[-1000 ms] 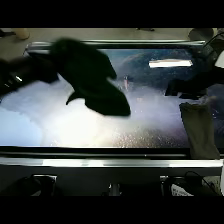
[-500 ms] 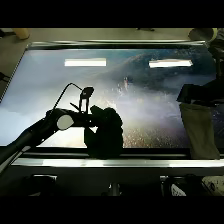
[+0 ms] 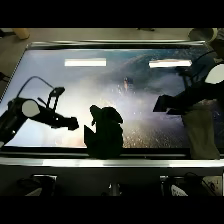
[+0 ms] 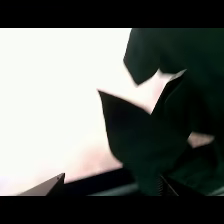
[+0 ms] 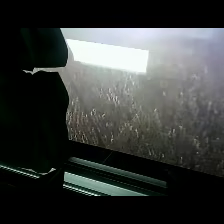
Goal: Fold the shirts.
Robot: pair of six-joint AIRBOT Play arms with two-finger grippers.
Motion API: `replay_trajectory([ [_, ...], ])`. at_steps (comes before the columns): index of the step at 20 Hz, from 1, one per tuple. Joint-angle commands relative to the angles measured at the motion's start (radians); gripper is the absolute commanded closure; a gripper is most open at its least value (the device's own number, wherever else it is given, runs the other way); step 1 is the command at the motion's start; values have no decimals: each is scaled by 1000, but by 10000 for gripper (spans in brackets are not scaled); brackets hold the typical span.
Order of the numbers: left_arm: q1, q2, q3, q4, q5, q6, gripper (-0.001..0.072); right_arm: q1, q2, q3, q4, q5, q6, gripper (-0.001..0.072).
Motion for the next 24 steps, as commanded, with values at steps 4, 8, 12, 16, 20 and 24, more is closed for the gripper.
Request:
replay_trajectory([
  [4,-26,30,-386,-369,308,10,10,132,-117,-135,65,-233,-46,4],
  [8,-82,-41,-405,-449,471,11,13,132,-246,-135,169,-213,-46,5],
  [12,-109,-92,-401,-505,583,10,310,132,-338,-135,246,-219,-67,5],
  [16,-94,-77,-401,-503,599,58,674,200,-386,-135,260,-283,-77,5],
  [20,-91,-5,-401,-491,554,66,674,277,-417,-135,290,-488,-66,7],
  [24,-91,85,-401,-491,525,90,675,280,-447,-135,410,-611,-18,16],
])
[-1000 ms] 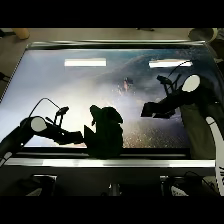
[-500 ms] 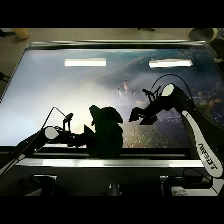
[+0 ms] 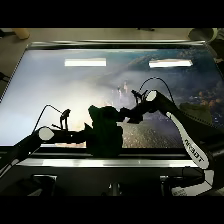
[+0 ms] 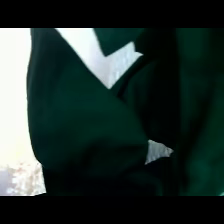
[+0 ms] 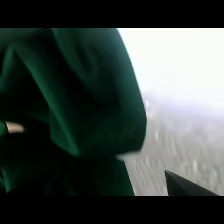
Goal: Fold the shirts.
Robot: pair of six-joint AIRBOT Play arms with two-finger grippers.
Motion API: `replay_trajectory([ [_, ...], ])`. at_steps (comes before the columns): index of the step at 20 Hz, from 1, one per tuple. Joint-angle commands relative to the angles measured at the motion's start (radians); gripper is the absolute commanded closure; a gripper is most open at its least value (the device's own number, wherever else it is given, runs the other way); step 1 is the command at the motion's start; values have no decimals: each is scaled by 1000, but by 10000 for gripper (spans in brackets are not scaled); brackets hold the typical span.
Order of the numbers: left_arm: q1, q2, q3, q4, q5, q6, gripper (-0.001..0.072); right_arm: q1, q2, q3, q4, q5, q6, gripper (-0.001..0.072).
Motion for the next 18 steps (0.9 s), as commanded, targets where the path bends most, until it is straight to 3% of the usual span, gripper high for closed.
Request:
replay_trajectory([
  [1,0,72,0,2,-20,16,675,14,-30,0,87,-131,52,19],
  [3,0,93,0,2,-20,44,675,14,-46,0,111,-146,94,63],
  [5,0,94,0,4,-19,42,675,14,-59,0,167,-142,99,187],
  [7,0,94,0,6,-14,43,675,14,-61,0,180,-135,97,620],
  [8,1,95,0,16,-12,43,675,14,-61,2,177,-120,78,687],
  [10,26,104,27,72,-35,43,676,3,-43,41,103,-56,-8,689],
  [13,144,162,211,244,-173,43,677,-61,101,182,-178,22,-32,690],
  [15,235,217,441,362,-272,42,677,-117,244,315,-332,37,-31,690],
  [18,318,280,822,388,-294,43,677,-206,496,501,-430,36,6,690],
])
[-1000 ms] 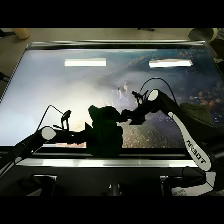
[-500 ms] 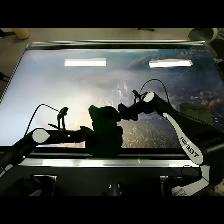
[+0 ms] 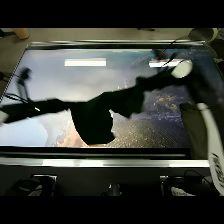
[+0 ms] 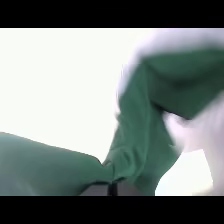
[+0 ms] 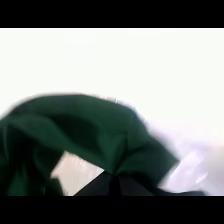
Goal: Fold the shirts.
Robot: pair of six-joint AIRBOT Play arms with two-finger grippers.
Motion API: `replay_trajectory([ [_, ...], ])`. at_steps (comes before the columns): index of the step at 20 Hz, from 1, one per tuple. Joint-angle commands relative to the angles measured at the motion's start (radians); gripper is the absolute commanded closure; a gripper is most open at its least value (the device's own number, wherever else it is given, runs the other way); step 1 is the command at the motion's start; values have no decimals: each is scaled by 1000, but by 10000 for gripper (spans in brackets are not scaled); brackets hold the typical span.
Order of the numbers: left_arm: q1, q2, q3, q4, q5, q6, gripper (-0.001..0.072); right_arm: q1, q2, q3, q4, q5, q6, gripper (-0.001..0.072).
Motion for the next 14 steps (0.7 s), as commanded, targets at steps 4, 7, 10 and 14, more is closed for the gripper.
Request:
replay_trajectory([
  [4,116,79,727,192,-64,-2,677,-96,513,213,-291,13,71,690],
  [7,116,79,821,317,-79,-64,677,-96,641,213,-386,83,145,689],
  [10,116,51,815,372,-98,-64,677,-96,656,211,-419,269,152,688],
  [14,116,-99,815,401,-19,-28,675,-96,560,130,-426,550,162,688],
])
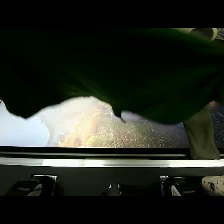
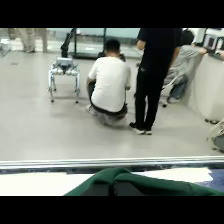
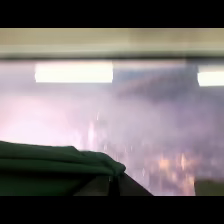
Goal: Fold the shirts.
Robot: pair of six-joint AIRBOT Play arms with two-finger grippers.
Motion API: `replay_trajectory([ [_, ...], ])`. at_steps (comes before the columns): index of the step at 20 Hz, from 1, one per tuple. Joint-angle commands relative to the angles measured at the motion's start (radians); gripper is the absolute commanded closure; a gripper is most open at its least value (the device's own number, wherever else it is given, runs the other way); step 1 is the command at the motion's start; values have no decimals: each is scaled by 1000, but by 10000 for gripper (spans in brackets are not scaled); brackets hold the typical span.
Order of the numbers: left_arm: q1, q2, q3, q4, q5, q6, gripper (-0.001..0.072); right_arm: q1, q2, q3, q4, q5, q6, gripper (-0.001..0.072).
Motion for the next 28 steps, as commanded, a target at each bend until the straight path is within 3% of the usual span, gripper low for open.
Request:
replay_trajectory([
  [1,2,-139,15,50,114,40,675,-1,-48,-112,-26,200,34,688],
  [3,0,-267,15,45,206,43,676,-1,-62,-283,-1,117,62,688],
  [5,0,-423,15,-10,205,43,675,-1,-79,-463,4,-18,112,688],
  [9,-27,-753,15,-143,98,44,673,-1,-175,-707,35,-254,240,687],
  [13,-74,-971,15,-212,-32,-2,670,0,-333,-772,139,-423,269,687],
  [14,-78,-998,16,-256,-61,-31,620,0,-374,-771,153,-479,276,687],
  [15,-79,-1013,17,-301,-93,-32,448,0,-406,-771,165,-543,289,686],
  [16,-72,-1014,19,-314,-144,-31,167,0,-428,-765,183,-577,291,672],
  [17,-58,-1009,28,-311,-216,-16,48,-4,-435,-749,178,-587,290,482],
  [18,-33,-1002,41,-310,-319,14,51,-20,-433,-721,174,-566,272,240],
  [19,-4,-989,42,-307,-422,47,58,-50,-433,-676,174,-515,209,182],
  [21,55,-949,29,-244,-601,76,119,-159,-433,-571,174,-372,63,182],
  [23,99,-850,-94,-233,-610,82,119,-299,-433,-536,169,-252,-48,181],
  [24,109,-783,-204,-234,-575,82,119,-363,-439,-544,169,-176,-58,181],
  [27,100,-562,-661,-239,-389,82,119,-440,-441,-659,170,-150,-86,77],
  [28,100,-496,-810,-254,-322,82,119,-439,-441,-699,172,-147,-105,74],
])
